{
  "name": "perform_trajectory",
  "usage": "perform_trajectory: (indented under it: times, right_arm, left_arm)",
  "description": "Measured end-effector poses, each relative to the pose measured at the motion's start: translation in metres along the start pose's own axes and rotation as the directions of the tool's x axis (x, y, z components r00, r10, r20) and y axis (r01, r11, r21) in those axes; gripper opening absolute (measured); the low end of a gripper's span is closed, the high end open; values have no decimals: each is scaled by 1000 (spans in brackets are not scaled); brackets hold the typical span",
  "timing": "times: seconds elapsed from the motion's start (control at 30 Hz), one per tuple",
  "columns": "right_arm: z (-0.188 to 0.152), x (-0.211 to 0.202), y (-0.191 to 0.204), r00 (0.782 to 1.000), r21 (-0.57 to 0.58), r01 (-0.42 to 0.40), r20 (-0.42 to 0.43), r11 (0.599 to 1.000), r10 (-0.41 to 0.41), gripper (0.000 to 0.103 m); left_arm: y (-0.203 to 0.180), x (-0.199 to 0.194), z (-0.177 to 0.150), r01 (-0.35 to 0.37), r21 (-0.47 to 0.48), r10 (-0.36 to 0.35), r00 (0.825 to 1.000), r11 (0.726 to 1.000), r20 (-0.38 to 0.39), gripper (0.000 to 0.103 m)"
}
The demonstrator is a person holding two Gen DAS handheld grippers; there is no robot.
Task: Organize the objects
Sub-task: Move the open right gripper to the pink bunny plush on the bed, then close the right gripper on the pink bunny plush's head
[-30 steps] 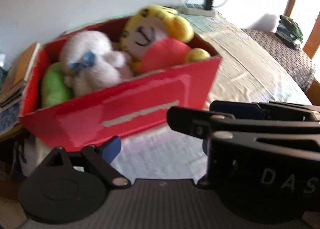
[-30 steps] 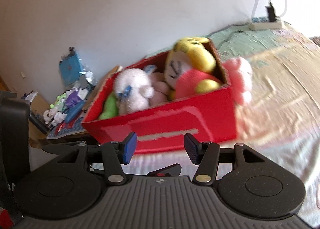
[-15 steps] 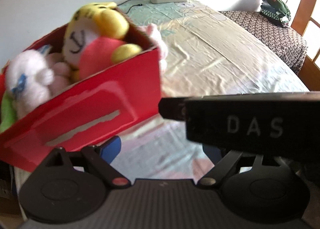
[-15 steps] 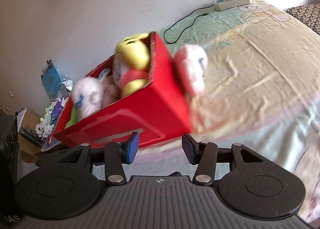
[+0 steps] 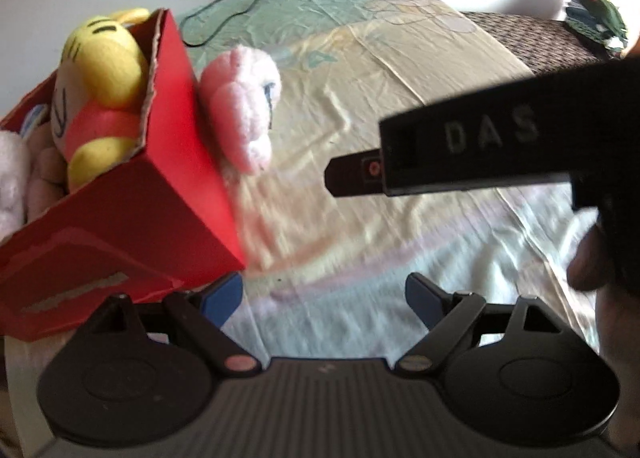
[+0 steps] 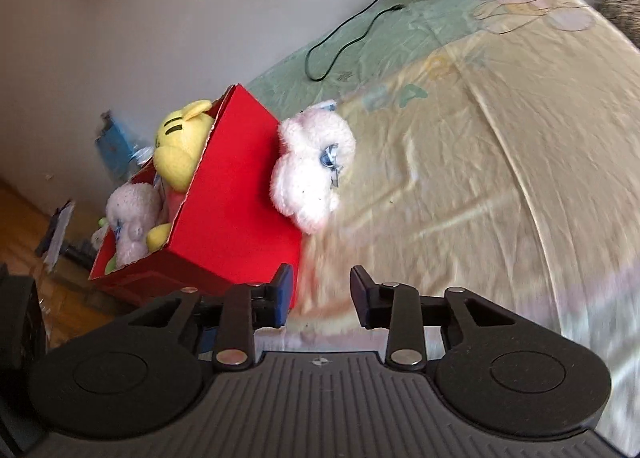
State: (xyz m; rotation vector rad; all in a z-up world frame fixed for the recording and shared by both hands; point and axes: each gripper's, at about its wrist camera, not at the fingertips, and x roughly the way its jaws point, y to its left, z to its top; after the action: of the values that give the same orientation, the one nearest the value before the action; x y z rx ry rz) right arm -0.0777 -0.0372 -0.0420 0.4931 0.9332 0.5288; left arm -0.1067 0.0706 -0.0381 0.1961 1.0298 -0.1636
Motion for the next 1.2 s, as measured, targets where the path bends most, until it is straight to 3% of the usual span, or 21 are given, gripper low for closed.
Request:
perform_trajectory:
  times: [0.23, 0.57, 0.77, 0.87, 1.0, 1.2]
  right_arm:
    - [25, 38, -12, 990, -109, -118, -95, 987, 108, 35]
    - [40, 89, -2, 987, -257, -135, -117, 957, 108, 35]
    - [39, 111, -4, 986, -234, -148, -107, 961, 126, 31]
    - [37, 106, -7, 986, -213, -158, -82, 964, 143, 27]
    - [32, 80, -8, 994, -282, -110, -32, 953, 106, 25]
    - [21, 22, -22, 1000, -484, 8, -7, 875, -13, 24]
  left_arm:
    - [-6, 3, -1, -41, -57, 41, 999, 998, 6, 87]
    - [17, 21, -8, -69, -173, 61, 997, 982, -48, 87]
    - [32, 26, -11, -83, -211, 68, 995, 974, -76, 87]
    - [36, 25, -9, -74, -212, 60, 996, 974, -72, 87]
    - [32, 18, -2, -31, -182, 23, 999, 983, -49, 87]
    - [17, 6, 4, 94, -159, -99, 995, 983, -25, 87]
